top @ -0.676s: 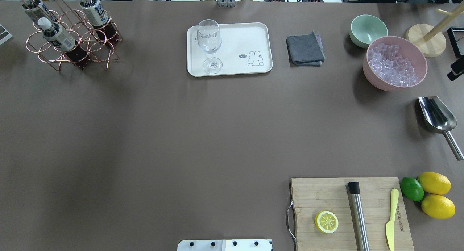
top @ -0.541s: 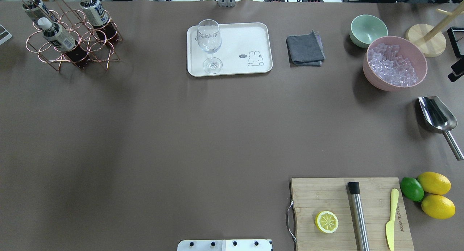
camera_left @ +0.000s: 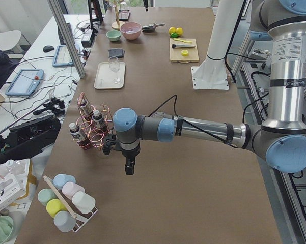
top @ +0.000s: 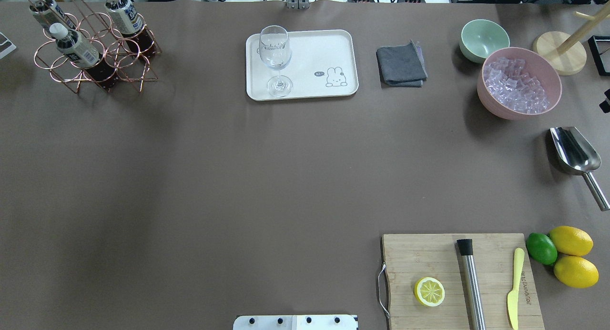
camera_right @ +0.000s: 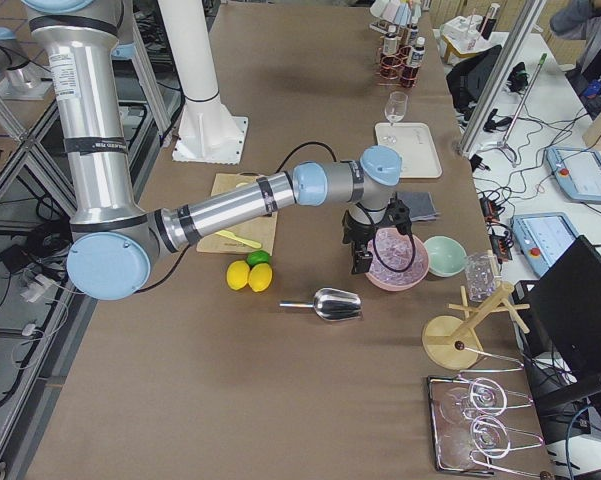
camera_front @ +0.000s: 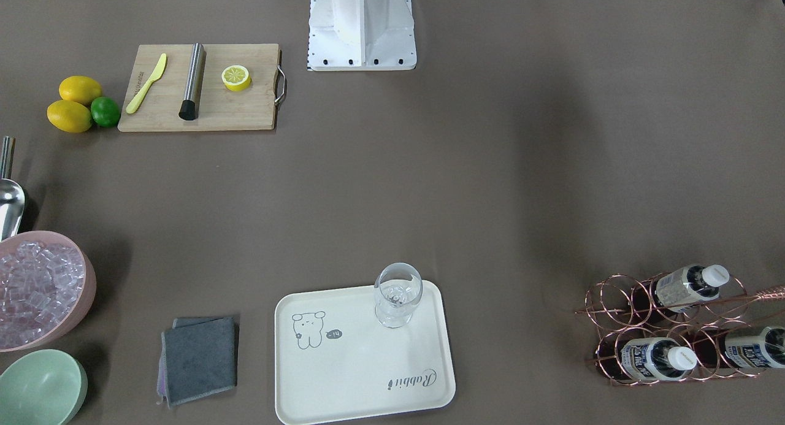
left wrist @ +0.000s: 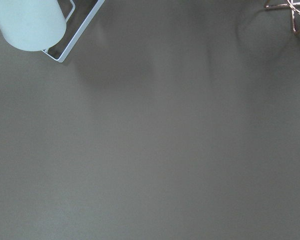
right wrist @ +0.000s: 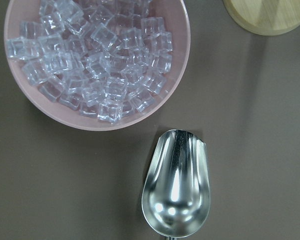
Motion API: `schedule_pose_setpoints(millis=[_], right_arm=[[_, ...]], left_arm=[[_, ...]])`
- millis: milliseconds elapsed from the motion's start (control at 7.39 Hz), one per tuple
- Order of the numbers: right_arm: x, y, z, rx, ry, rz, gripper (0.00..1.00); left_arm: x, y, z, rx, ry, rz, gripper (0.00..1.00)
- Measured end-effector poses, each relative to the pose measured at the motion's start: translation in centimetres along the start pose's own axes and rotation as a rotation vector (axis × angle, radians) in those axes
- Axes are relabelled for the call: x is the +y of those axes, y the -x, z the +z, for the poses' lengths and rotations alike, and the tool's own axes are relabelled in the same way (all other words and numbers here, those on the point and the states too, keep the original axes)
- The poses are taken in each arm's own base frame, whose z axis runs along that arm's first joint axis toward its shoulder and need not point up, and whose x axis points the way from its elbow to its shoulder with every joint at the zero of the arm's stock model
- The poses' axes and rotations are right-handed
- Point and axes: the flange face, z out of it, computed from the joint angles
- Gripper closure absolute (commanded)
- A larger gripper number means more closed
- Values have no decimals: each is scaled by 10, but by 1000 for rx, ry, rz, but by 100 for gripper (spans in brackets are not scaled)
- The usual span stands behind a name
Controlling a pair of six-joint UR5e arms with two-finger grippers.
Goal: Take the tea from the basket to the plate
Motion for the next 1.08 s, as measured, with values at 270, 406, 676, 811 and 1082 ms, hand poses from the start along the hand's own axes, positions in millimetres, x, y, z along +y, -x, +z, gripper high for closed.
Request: schedule_pose_setpoints(millis=[270, 406, 676, 811, 1082], right_arm=[[13, -20, 1, 4, 8, 54, 0], [21, -31, 2, 3, 10, 85, 0], [33, -48, 2, 3, 11, 125, 0], [38, -53, 2, 3, 12, 137, 0], [41, -57, 2, 5, 8, 140, 0]], left_arm=[[-4, -8, -9, 7, -18, 15, 2], [-7, -9, -11, 8, -21, 17, 2], [-7, -5, -8, 8, -16, 6, 2], [-7, -3, -8, 8, -15, 3, 2], [-6, -1, -7, 10, -7, -8, 2]])
